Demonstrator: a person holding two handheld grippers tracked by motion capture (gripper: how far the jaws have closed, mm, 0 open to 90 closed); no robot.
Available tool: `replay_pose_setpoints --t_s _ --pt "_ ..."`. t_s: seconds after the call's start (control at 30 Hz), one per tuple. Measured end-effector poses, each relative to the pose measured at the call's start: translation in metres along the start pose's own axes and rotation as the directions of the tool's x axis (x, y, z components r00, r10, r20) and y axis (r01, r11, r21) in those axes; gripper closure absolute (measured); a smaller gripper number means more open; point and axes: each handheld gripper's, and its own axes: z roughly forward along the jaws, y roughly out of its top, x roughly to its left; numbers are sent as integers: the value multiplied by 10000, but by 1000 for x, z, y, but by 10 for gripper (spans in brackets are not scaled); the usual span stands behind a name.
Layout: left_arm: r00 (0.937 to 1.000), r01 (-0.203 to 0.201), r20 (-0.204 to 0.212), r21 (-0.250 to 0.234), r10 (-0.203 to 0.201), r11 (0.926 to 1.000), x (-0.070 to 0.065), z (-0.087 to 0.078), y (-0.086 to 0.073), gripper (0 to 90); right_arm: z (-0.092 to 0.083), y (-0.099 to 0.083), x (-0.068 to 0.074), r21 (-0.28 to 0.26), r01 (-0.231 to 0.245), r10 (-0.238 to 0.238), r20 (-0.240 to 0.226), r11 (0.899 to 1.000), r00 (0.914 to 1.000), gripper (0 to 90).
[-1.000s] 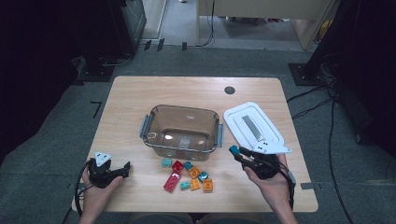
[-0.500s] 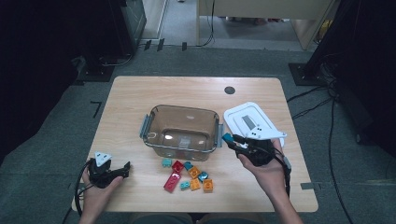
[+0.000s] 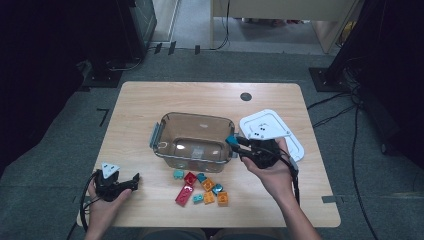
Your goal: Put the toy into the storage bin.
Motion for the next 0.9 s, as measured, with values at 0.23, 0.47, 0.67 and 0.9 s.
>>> replay_pose_setpoints --t_s 0.23,0.47,0.67,0.9 --pt "10000 -18 0 7 18 10000 0 0 0 98 10 6 3 134 108 -107 -81 9999 9999 678" --pt "10000 -12 -5 9 12 10000 0 0 0 98 21 11 4 302 137 -132 -161 9994 9998 678" --pt "10000 0 5 12 0 10000 0 0 0 98 33 13 5 516 216 -205 -215 9984 9996 678" --pt "10000 2 -3 -8 -2 10000 0 0 0 98 50 13 7 873 321 -306 -182 9957 9994 678"
